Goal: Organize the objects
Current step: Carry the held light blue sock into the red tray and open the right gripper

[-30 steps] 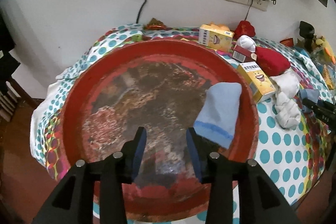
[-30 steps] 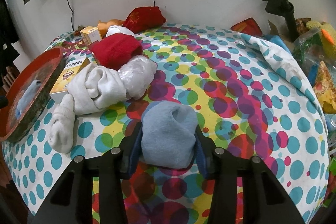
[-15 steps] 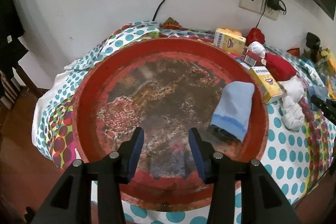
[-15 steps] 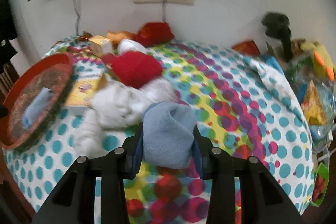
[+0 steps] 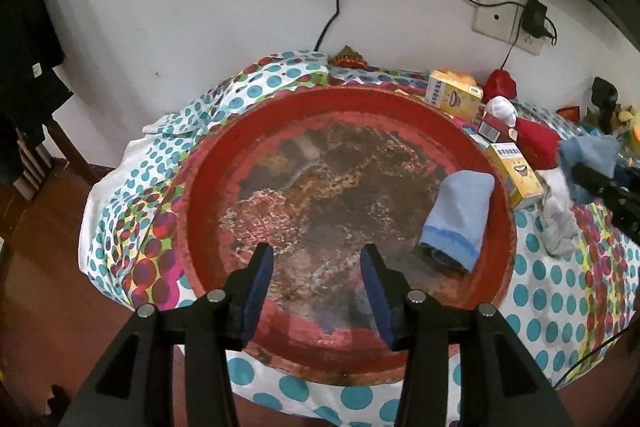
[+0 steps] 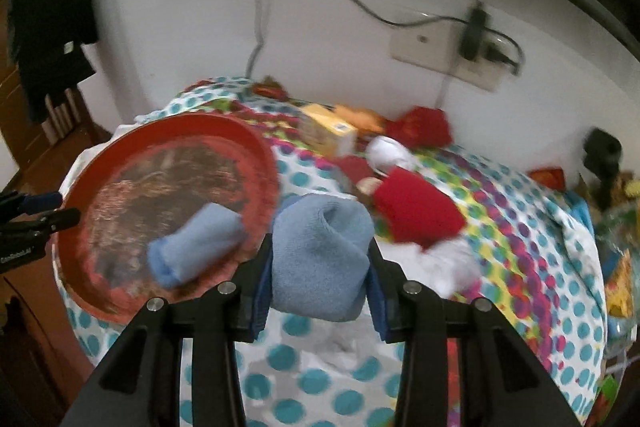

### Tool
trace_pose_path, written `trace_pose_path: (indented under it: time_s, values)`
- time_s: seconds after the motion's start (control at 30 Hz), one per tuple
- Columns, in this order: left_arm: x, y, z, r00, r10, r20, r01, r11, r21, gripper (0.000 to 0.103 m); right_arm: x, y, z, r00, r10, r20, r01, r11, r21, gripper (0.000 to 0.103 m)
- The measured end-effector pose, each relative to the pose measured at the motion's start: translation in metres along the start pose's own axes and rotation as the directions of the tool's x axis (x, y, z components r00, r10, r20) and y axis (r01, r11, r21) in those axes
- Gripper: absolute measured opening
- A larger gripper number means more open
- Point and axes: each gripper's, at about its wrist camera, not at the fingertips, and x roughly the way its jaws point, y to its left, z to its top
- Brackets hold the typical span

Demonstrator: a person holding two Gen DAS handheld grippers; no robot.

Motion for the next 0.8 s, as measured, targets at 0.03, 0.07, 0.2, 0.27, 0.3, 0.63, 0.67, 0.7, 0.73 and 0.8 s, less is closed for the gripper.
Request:
trace_pose_path:
  time_s: [0.03, 0.07, 0.2, 0.27, 0.3, 0.63, 0.67, 0.7, 0.73, 0.8]
  values:
    - [0.000, 0.002, 0.000, 1.000, 0.005, -0.007, -0.005, 1.000, -0.004, 0.048, 0.002, 0.007, 0.002, 1.000, 0.011, -0.002, -0.011, 1.000, -0.009, 0.038]
    - [0.001, 0.004, 0.001, 1.000, 0.010, -0.009, -0.010, 1.000, -0.007, 0.048, 0.006, 0.018, 0.006, 1.000, 0.026, -0.006, -0.026, 0.999, -0.022, 0.038]
    - [0.000, 0.011, 0.001, 1.000, 0.022, -0.015, -0.022, 1.000, -0.014, 0.048, 0.022, 0.049, 0.015, 0.997, 0.066, -0.028, -0.068, 0.996, -0.058, 0.038]
    - [0.000, 0.015, 0.003, 1.000, 0.025, -0.014, -0.025, 1.000, -0.018, 0.048, 0.032, 0.065, 0.019, 0.995, 0.091, -0.042, -0.094, 0.993, -0.070, 0.038]
    - [0.000, 0.019, 0.003, 1.000, 0.024, -0.015, -0.025, 0.999, -0.025, 0.048, 0.035, 0.070, 0.020, 0.994, 0.098, -0.046, -0.102, 0.992, -0.076, 0.038]
    - [0.004, 0.066, 0.009, 0.997, 0.058, -0.045, -0.063, 0.992, -0.109, 0.048, 0.088, 0.134, 0.056, 0.978, 0.169, -0.119, -0.183, 0.975, -0.123, 0.038]
    - [0.005, 0.072, 0.009, 0.997, 0.059, -0.049, -0.064, 0.990, -0.124, 0.048, 0.095, 0.143, 0.061, 0.976, 0.176, -0.130, -0.193, 0.972, -0.135, 0.038]
    - [0.005, 0.077, 0.009, 0.997, 0.059, -0.051, -0.065, 0.989, -0.132, 0.048, 0.098, 0.149, 0.063, 0.975, 0.177, -0.135, -0.196, 0.970, -0.143, 0.039]
    - [0.006, 0.081, 0.009, 0.997, 0.060, -0.055, -0.067, 0.988, -0.140, 0.048, 0.103, 0.155, 0.065, 0.973, 0.180, -0.141, -0.201, 0.968, -0.150, 0.039]
    - [0.007, 0.086, 0.009, 0.996, 0.059, -0.061, -0.068, 0.987, -0.149, 0.048, 0.113, 0.169, 0.068, 0.970, 0.185, -0.161, -0.212, 0.962, -0.171, 0.039]
